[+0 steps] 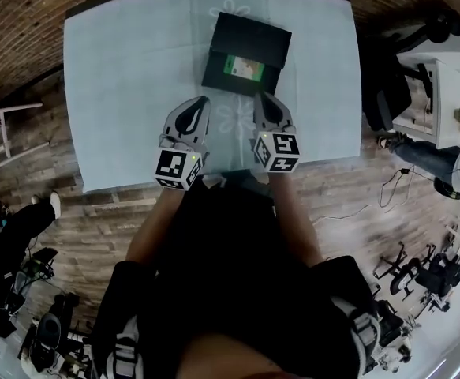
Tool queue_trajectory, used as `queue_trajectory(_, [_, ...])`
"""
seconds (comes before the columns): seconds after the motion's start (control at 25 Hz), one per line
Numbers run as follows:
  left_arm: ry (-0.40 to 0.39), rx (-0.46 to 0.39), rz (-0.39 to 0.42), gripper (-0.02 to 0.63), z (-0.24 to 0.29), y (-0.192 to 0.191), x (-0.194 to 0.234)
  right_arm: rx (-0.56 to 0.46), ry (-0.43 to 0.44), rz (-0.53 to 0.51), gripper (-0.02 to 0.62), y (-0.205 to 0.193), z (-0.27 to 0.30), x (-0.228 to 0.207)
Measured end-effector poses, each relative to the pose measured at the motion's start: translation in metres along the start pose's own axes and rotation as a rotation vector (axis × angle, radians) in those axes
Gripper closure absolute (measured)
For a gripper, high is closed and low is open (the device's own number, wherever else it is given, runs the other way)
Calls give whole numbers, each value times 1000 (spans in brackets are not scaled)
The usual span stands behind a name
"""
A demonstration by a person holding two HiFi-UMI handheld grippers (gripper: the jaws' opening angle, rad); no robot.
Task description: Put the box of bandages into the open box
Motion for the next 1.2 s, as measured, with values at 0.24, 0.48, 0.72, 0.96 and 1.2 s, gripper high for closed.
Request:
queue_trajectory(0.24, [-22,-5,12,566,-15,8,-15,-47,9,10,568,14,-32,10])
queue_trajectory(0.48, [-39,-8,20,566,-25,14,-24,-113,11,28,568,32,-61,21])
queue_trajectory(0.72, [-50,-16,33,566,-25,19,-27,-135,-8,42,568,40,-69,22])
queue_trajectory(0.96, [-54,-26,38,566,-23,24,-26,-126,-4,38,568,41,-65,21])
queue_trajectory(1.2, [-50,-25,38,566,-23,24,-25,-125,-1,40,568,42,-64,23])
Point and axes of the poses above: the fingertips, and each gripper's own axes: z forward along the fingers, x to its left, y out of its top, the point moved 4 cm from there along -z, backward along the fingers, and after that the axes turned 5 degrees about -x, right-handed, at the moved point
